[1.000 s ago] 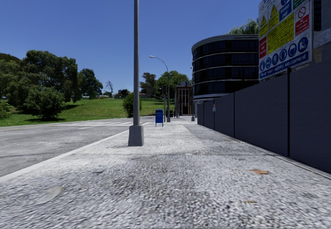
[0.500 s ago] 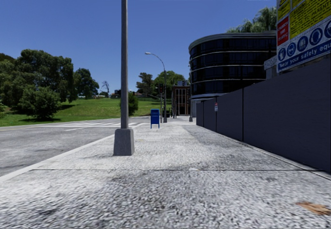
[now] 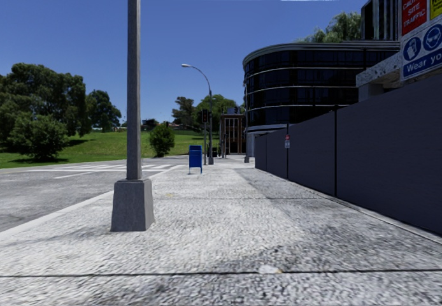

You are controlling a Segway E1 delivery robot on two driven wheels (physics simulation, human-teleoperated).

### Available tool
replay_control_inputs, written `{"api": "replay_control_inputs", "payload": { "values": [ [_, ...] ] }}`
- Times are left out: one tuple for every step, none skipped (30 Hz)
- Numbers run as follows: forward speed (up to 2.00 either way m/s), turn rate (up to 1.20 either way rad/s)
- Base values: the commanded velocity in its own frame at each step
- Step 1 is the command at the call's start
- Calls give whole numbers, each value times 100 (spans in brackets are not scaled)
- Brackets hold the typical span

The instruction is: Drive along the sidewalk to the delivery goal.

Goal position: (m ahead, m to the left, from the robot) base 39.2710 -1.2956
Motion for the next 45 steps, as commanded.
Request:
{"api": "replay_control_inputs", "payload": {
  "values": [
    [198,-26],
    [197,-3],
    [197,0],
    [197,0],
    [197,0],
    [197,0],
    [196,-9],
    [196,-9],
    [195,-29],
    [195,-38],
    [194,-44],
    [194,-44],
    [193,-37],
    [193,0],
    [193,0],
    [193,0],
    [195,0],
    [195,0],
    [195,0],
    [196,0],
    [196,0],
    [196,0],
    [196,0],
    [196,0],
    [196,0],
    [196,0],
    [196,0],
    [196,0],
    [194,0],
    [194,0],
    [194,0],
    [194,0],
    [193,0],
    [193,0],
    [193,0],
    [193,0],
    [193,0],
    [193,0],
    [193,0],
    [193,0],
    [193,0],
    [193,0],
    [196,0],
    [197,0],
    [197,0]
  ]
}}
